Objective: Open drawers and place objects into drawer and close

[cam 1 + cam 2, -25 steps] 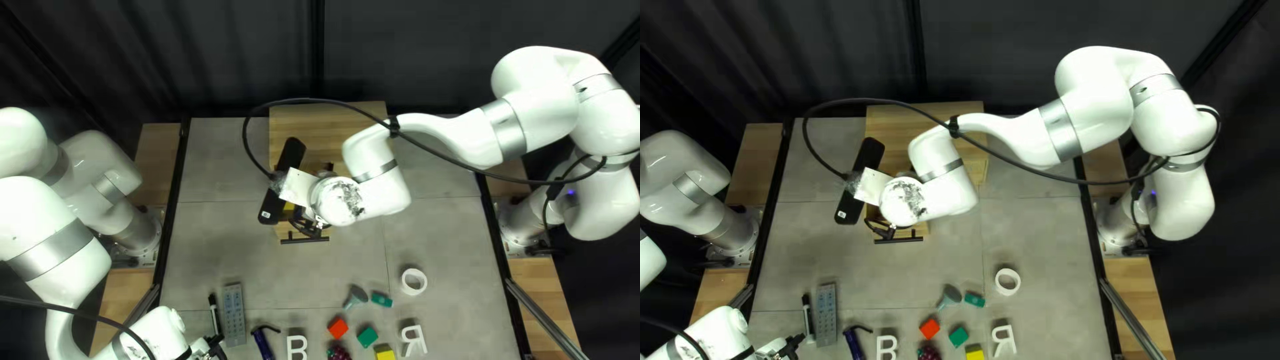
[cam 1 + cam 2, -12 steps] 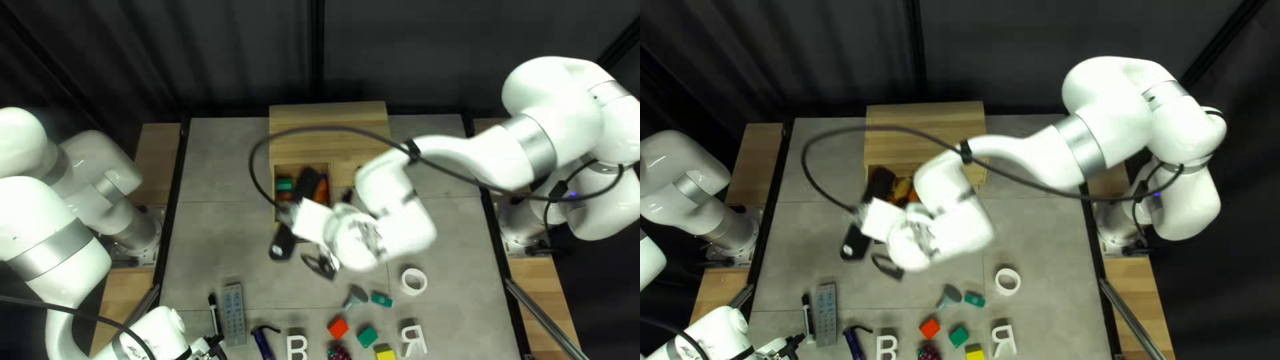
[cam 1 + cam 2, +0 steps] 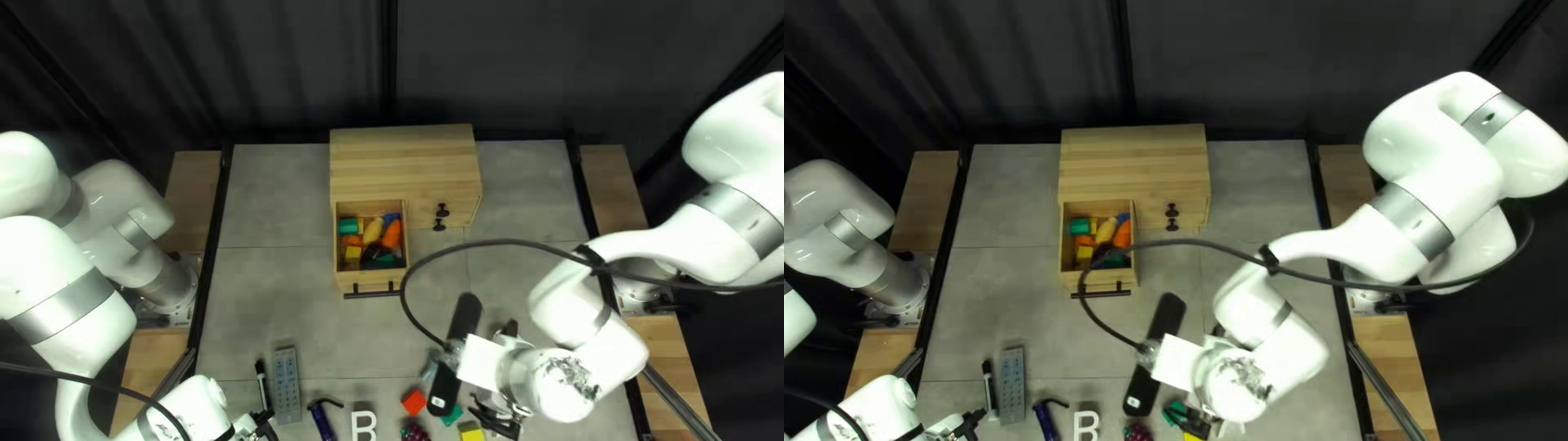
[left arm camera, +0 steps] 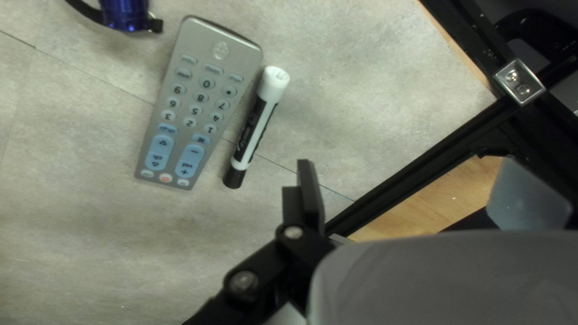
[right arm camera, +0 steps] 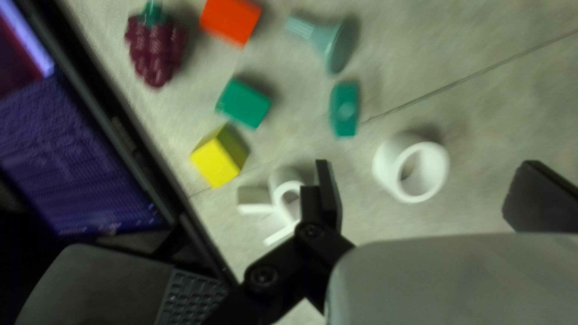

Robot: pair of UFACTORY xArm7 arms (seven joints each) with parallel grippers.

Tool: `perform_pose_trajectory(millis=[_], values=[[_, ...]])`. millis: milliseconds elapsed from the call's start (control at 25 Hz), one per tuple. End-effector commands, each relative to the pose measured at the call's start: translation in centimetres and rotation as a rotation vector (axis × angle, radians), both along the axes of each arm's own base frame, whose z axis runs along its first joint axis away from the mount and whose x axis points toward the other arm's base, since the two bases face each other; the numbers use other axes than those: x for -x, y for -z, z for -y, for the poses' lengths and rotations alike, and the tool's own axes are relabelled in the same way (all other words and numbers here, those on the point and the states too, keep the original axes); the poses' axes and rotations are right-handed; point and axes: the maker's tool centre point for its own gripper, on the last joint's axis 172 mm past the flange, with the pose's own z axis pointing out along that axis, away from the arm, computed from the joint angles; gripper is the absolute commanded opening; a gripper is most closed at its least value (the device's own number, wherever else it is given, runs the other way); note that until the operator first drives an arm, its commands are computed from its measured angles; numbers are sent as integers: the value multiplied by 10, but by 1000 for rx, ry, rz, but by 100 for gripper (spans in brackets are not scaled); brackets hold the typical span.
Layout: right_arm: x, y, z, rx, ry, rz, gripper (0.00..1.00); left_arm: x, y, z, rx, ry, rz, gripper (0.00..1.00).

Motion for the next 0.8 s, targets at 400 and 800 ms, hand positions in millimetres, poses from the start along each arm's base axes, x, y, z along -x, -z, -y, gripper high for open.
perform_pose_trajectory(millis=[400,800], values=[[8,67,17,-82,-38,-21,100,0,0,0,0,0,0,100],[-1,89,25,-119,-63,-10,100,0,0,0,0,0,0,100]])
